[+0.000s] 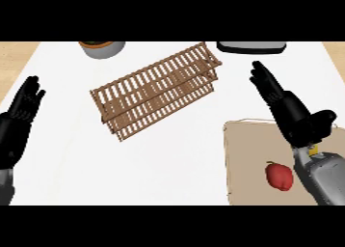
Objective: Pick the lemon from the tray and place it in the tiered shelf
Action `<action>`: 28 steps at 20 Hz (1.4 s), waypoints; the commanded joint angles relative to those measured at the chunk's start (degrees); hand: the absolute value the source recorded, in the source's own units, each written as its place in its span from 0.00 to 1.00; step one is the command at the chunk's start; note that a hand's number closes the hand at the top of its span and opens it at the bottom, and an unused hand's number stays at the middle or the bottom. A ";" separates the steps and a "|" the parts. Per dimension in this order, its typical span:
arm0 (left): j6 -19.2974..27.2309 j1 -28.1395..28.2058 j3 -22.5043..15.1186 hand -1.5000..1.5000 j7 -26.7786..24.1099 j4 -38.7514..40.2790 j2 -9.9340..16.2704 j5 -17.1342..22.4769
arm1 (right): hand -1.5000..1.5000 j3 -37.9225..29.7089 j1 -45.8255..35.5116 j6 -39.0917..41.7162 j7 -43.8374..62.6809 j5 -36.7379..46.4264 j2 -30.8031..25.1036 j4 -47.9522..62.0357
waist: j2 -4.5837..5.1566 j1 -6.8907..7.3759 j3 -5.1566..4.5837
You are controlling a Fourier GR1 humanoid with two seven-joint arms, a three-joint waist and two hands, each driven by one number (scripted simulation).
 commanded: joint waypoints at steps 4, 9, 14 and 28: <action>2.32 7.27 -0.32 0.50 7.76 5.05 -3.23 2.52 | 1.00 -15.99 6.55 -3.72 -7.39 2.39 -12.82 1.49 | 0.22 -5.96 0.08; 2.31 10.34 -1.16 0.50 12.66 9.24 -8.01 7.13 | 1.00 -23.63 17.12 -10.48 -2.05 6.77 -19.41 17.02 | 1.43 -7.92 0.06; 1.81 5.15 -4.16 0.50 18.11 9.75 -10.16 6.46 | 0.00 -32.80 24.28 1.36 -22.75 -0.86 -19.38 26.17 | 0.58 -3.74 0.07; 1.58 3.15 -3.13 0.50 23.13 7.35 -10.31 4.47 | 0.00 -29.69 35.19 14.21 -2.42 1.17 -28.43 -1.18 | 0.31 -2.77 -0.15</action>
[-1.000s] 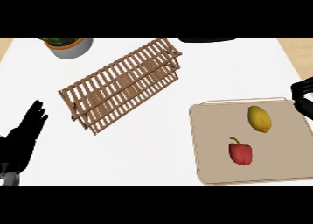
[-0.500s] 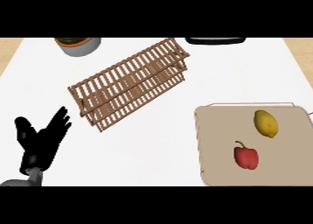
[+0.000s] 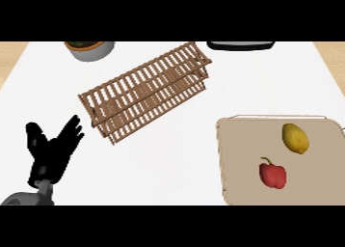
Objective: Pick the lemon from the tray and place it in the tiered shelf
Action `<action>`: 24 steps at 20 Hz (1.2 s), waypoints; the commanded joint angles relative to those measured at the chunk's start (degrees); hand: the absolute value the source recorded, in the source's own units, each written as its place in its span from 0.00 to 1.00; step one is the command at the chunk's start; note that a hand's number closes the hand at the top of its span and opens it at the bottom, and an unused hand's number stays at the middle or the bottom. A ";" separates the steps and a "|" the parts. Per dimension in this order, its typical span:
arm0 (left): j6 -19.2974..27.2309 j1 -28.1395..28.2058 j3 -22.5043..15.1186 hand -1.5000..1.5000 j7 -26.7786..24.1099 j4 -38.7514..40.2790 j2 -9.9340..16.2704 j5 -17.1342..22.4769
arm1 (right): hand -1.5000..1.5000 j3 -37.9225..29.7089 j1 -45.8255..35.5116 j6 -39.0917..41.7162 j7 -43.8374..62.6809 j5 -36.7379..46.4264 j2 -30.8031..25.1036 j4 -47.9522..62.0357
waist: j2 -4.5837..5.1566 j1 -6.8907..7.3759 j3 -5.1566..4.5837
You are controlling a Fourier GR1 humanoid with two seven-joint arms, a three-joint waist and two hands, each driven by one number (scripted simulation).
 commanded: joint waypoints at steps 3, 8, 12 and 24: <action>-2.84 -0.28 1.41 0.50 -0.71 0.98 1.40 0.08 | 0.00 5.65 -3.91 -6.02 21.83 3.98 -1.01 -13.11 | 0.19 1.29 -0.04; -1.48 -0.54 -0.04 0.50 -1.04 1.06 -1.74 -1.84 | 0.00 11.00 -11.56 -12.54 35.61 11.32 1.59 -15.39 | 0.30 1.70 0.02; -3.10 0.52 0.35 0.50 -2.77 2.47 -2.32 -1.90 | 0.00 16.73 -18.01 -12.92 42.52 18.71 2.59 -11.24 | 0.42 2.23 0.05; -5.98 -0.95 4.75 0.50 2.72 0.29 -0.99 -2.03 | 0.00 22.60 -23.34 -5.69 53.00 29.34 11.81 -8.47 | 0.17 1.02 0.08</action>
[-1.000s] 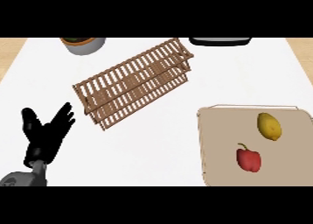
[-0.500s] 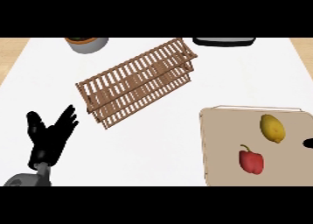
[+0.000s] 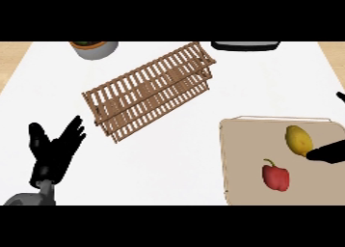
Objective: Pick the lemon from the tray and place it in the tiered shelf
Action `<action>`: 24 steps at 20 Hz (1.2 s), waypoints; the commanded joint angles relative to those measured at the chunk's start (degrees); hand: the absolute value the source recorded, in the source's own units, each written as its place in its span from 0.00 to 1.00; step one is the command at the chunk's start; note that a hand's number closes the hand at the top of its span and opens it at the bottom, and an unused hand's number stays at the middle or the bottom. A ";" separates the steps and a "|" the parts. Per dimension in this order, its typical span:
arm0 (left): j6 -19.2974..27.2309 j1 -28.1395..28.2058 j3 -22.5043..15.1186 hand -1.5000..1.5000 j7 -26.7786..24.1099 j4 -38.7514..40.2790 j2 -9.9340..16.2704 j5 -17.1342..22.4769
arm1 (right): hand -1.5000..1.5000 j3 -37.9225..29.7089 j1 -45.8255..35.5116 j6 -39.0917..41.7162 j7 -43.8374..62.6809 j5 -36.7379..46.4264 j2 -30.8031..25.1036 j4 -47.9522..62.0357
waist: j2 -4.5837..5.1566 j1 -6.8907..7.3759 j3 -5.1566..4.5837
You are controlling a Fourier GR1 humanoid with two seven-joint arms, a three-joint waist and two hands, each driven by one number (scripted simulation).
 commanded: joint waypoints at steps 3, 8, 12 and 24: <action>0.18 -3.39 2.09 0.50 -0.43 3.95 -2.12 -1.60 | 0.00 -1.12 2.88 2.56 3.76 4.72 2.26 -1.92 | -0.06 -0.67 0.00; 0.10 -0.86 1.51 0.50 2.76 -1.49 -2.78 -2.69 | 0.00 -0.10 -0.34 3.20 9.57 11.32 6.02 -2.93 | -0.11 -0.39 0.01; -2.65 1.47 2.14 0.50 -4.07 4.30 -4.31 -4.73 | 0.00 0.15 -2.91 1.69 5.16 16.40 11.90 5.68 | -0.02 -0.17 0.02; -2.41 -0.50 4.95 0.50 -0.30 1.98 -5.78 -7.67 | 0.00 -4.48 -1.07 1.09 -1.35 25.63 15.94 12.29 | -0.03 -0.40 0.02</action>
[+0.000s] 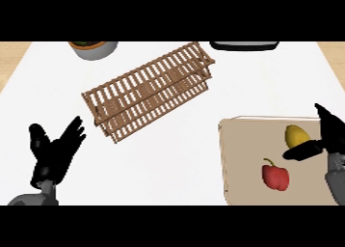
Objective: Pick the lemon from the tray and place it in the tiered shelf
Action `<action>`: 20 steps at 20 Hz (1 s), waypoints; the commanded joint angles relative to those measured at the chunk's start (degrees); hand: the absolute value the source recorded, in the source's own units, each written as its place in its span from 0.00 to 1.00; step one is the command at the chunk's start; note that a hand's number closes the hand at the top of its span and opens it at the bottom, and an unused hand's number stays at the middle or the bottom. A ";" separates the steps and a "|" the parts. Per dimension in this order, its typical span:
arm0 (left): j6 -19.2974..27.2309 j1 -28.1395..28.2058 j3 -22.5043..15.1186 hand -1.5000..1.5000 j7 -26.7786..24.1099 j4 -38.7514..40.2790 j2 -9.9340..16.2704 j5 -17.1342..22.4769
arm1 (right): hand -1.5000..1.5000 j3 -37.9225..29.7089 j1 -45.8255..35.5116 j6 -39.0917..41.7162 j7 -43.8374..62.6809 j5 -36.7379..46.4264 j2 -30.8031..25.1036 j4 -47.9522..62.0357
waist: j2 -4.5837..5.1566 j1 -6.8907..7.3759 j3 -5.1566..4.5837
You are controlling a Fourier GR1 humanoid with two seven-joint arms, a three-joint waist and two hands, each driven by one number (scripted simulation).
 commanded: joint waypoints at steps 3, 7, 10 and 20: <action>-1.88 0.94 1.43 0.50 -2.95 1.77 -0.09 -1.21 | 0.00 -3.27 -3.13 -2.46 -7.87 4.25 0.55 13.05 | 0.08 0.23 0.01; -0.92 -0.32 1.71 0.50 -3.14 3.31 -3.03 -2.86 | 0.00 -3.61 -1.47 -3.65 -8.27 7.75 4.18 10.41 | 0.01 -0.04 -0.01; -2.22 0.56 2.43 0.50 0.50 -0.71 -1.69 -1.75 | 0.00 -7.43 -4.90 -3.56 -13.49 5.55 2.45 15.09 | 0.02 0.10 0.00; -2.45 -0.98 4.32 0.50 1.24 -0.25 -1.53 -2.05 | 1.00 -1.11 -6.89 2.69 -20.35 9.33 4.70 24.89 | 0.21 1.02 0.01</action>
